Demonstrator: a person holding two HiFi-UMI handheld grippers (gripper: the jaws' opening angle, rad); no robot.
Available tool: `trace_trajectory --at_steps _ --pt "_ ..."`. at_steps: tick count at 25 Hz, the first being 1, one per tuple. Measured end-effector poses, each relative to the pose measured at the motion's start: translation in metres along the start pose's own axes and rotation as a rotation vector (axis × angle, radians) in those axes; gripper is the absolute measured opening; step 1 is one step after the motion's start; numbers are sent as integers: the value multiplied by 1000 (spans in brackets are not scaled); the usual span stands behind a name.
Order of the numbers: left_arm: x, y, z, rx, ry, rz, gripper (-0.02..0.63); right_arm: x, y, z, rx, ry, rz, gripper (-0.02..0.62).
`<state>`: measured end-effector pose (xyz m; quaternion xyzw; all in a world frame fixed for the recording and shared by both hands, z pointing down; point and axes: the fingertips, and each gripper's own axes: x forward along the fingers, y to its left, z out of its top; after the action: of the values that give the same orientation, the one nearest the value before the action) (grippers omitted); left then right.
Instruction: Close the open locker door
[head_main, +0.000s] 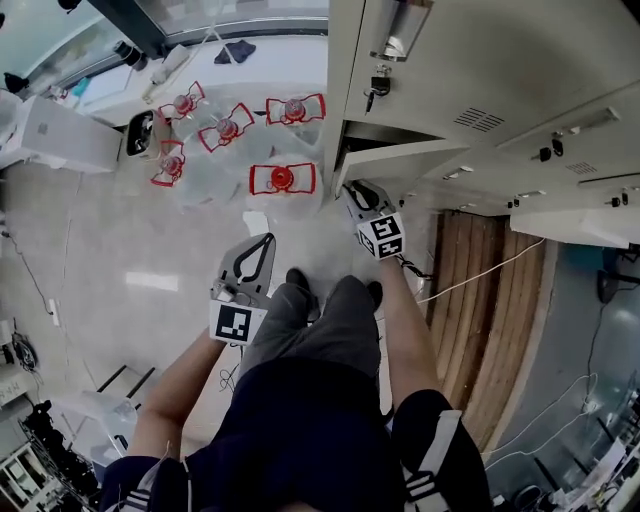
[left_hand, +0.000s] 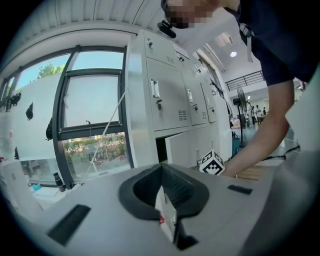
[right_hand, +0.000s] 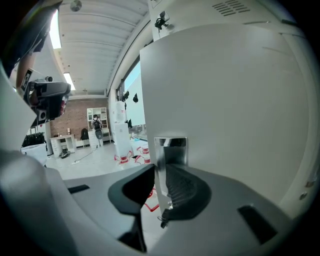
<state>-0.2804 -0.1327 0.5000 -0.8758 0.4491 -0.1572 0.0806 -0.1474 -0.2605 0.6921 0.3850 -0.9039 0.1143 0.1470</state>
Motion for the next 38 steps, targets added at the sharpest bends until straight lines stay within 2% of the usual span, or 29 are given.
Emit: trace_trajectory --at_steps 4,6,9,22,38 --pt "15 7 -5 -59 -1 10 3 9 -6 4 12 -11 -32 54" --pt "21 11 -9 -146 -12 45 3 14 -9 6 -6 -7 -31 41" --pt "30 16 -10 -192 -23 70 3 20 -13 8 -22 -12 -37 31" --pt "66 21 -32 -180 -28 70 3 39 -30 17 -47 -72 -120 26" --pt "67 29 -42 -191 -37 73 3 51 -41 26 -79 -73 -239 28"
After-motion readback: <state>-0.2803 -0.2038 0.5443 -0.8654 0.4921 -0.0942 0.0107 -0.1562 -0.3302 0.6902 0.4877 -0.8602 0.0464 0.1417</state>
